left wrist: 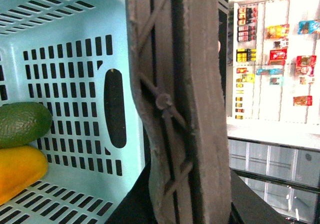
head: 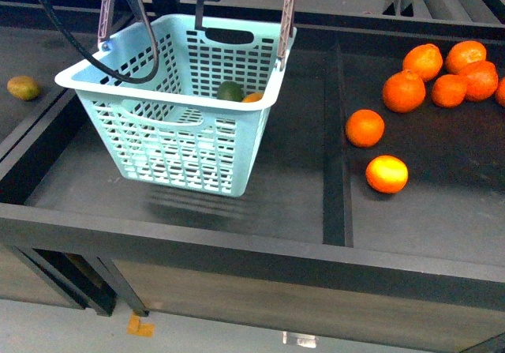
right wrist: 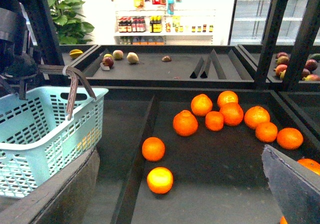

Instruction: Pick mango and avocado into basket

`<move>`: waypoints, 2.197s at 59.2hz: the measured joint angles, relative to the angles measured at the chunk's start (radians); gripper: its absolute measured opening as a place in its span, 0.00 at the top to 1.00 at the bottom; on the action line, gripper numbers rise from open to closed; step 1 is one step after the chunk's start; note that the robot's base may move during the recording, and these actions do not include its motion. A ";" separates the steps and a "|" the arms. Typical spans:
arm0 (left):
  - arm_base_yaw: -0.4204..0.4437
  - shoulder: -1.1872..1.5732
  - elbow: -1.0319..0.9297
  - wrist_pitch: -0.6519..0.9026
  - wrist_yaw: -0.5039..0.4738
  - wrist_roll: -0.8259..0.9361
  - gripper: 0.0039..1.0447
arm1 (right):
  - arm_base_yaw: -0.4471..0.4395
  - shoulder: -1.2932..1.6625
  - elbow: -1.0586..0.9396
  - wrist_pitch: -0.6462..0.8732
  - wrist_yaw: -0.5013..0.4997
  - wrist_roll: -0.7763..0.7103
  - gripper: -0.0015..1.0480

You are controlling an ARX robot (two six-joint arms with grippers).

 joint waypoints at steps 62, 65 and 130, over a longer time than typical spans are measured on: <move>-0.019 0.095 0.068 -0.080 0.091 -0.120 0.18 | 0.000 0.000 0.000 0.000 0.000 0.000 0.08; -0.020 0.092 0.068 -0.093 0.095 -0.125 0.10 | 0.000 0.000 0.000 0.000 0.000 0.000 0.08; 0.328 -1.407 -1.700 0.450 0.073 0.376 0.07 | 0.000 0.000 0.000 0.000 0.000 0.000 0.08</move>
